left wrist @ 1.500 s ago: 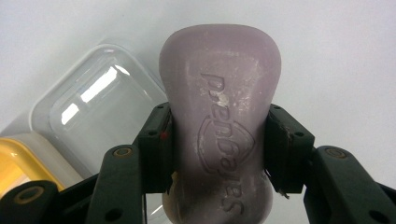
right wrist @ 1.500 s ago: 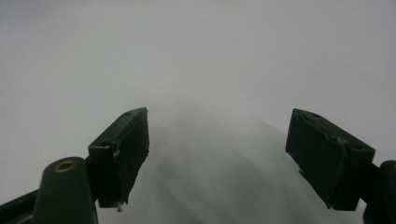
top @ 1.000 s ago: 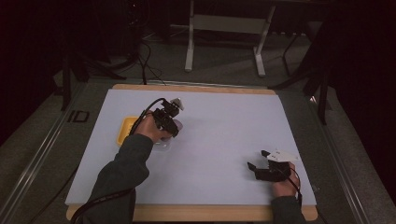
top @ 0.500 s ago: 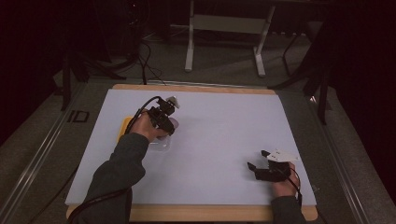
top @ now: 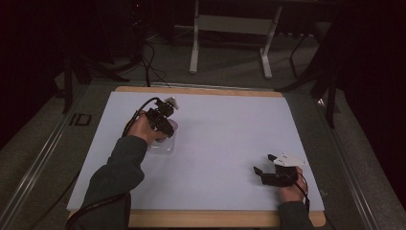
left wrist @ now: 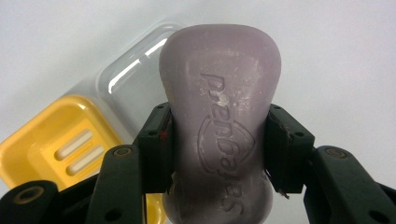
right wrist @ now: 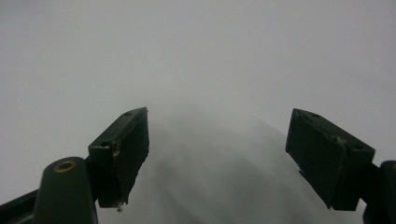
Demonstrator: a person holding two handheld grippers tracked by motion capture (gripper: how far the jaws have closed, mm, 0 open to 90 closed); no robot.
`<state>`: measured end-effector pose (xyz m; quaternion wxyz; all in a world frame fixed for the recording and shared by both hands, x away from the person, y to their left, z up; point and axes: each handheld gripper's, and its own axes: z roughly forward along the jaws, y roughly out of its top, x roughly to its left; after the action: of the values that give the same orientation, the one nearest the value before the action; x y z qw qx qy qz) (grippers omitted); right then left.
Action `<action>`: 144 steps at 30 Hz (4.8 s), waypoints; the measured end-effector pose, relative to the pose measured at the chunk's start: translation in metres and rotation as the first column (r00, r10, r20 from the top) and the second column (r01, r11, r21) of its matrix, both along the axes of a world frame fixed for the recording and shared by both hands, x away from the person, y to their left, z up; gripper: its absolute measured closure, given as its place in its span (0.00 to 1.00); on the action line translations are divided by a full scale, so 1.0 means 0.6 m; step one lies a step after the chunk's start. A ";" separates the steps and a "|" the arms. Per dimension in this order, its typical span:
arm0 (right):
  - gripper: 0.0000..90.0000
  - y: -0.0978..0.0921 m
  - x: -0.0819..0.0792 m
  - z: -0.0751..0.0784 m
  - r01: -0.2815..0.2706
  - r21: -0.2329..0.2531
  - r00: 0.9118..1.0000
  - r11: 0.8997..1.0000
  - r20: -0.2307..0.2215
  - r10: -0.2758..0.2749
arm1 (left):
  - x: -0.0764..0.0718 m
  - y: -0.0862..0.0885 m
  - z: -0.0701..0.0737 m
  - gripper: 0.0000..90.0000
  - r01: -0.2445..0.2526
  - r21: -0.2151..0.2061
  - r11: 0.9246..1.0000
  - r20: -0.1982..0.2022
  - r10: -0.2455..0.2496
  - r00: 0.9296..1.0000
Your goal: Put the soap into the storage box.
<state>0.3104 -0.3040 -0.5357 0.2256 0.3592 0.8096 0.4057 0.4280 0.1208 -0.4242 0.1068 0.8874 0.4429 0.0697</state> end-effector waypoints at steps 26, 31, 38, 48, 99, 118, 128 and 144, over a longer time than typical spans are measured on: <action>0.23 0.000 0.000 0.000 0.001 0.002 1.000 1.000 0.003 -0.001 | 0.004 0.041 0.000 0.56 -0.058 0.016 0.998 -0.001 0.058 0.998; 0.23 0.000 0.000 0.000 0.001 0.004 1.000 1.000 0.003 -0.001 | 0.005 0.051 0.001 0.56 -0.077 0.009 0.997 0.000 0.077 0.997; 0.23 0.000 -0.001 0.000 0.001 0.003 1.000 1.000 0.003 -0.001 | 0.005 0.066 0.001 0.56 -0.105 0.002 0.994 0.001 0.105 0.994; 0.23 0.000 -0.001 0.000 0.001 0.003 1.000 1.000 0.004 -0.001 | 0.005 0.084 -0.003 0.56 -0.139 -0.003 0.990 0.001 0.139 0.990; 0.23 0.000 -0.001 0.000 0.000 0.000 1.000 1.000 0.005 0.000 | 0.005 0.135 -0.006 0.56 -0.254 -0.009 0.967 0.013 0.254 0.967; 0.23 0.000 -0.002 0.000 0.003 0.004 1.000 1.000 0.007 -0.003 | 0.004 0.156 -0.031 0.56 -0.307 -0.012 0.952 0.002 0.307 0.952; 0.23 0.000 -0.002 0.000 0.002 0.002 1.000 1.000 0.009 -0.002 | 0.005 0.159 -0.052 0.56 -0.333 -0.009 0.943 -0.010 0.333 0.943; 0.23 0.000 -0.002 0.000 0.002 0.002 1.000 1.000 0.009 -0.002 | 0.016 0.162 -0.096 0.56 -0.379 0.011 0.926 -0.035 0.379 0.925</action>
<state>0.3092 -0.3041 -0.5354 0.2295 0.3584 0.8078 0.4078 0.4373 0.2179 -0.4816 0.0814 0.7866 0.6075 0.0739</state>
